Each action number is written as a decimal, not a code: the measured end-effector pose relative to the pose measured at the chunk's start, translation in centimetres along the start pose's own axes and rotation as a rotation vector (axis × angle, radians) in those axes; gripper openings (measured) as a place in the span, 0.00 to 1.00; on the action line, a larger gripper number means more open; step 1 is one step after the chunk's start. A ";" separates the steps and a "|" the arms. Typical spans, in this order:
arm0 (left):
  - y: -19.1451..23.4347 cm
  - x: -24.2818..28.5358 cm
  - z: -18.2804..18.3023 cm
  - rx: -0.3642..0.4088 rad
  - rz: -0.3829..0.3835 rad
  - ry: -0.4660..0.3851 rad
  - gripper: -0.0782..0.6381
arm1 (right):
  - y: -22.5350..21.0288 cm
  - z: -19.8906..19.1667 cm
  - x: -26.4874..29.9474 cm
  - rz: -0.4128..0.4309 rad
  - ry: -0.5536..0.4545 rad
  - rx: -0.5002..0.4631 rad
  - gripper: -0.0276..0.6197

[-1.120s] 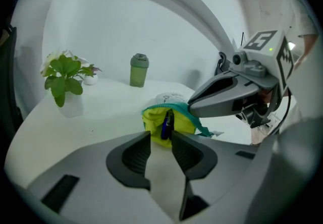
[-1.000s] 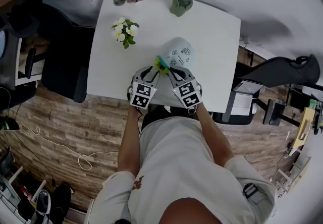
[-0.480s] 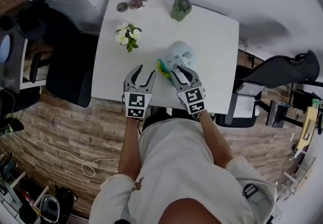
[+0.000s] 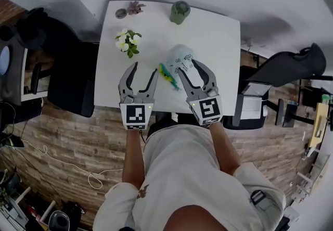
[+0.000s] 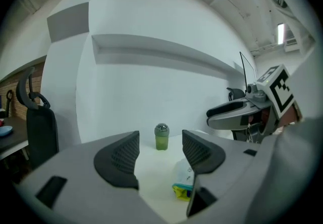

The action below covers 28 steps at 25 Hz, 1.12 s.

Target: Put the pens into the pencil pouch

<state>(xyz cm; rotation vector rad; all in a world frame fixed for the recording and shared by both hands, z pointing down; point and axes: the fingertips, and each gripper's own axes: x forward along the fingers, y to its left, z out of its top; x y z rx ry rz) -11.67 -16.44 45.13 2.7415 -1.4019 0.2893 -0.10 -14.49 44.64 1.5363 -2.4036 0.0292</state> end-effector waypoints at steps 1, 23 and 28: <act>0.0 -0.2 0.8 0.007 0.000 -0.017 0.49 | 0.0 1.1 -0.3 0.001 -0.027 -0.008 0.36; -4.7 -4.2 7.7 0.075 0.100 -0.146 0.51 | -1.2 6.7 -7.2 0.005 -0.223 -0.029 0.45; -8.0 -5.7 9.4 0.062 0.132 -0.170 0.50 | -2.4 6.8 -10.9 0.007 -0.234 -0.008 0.45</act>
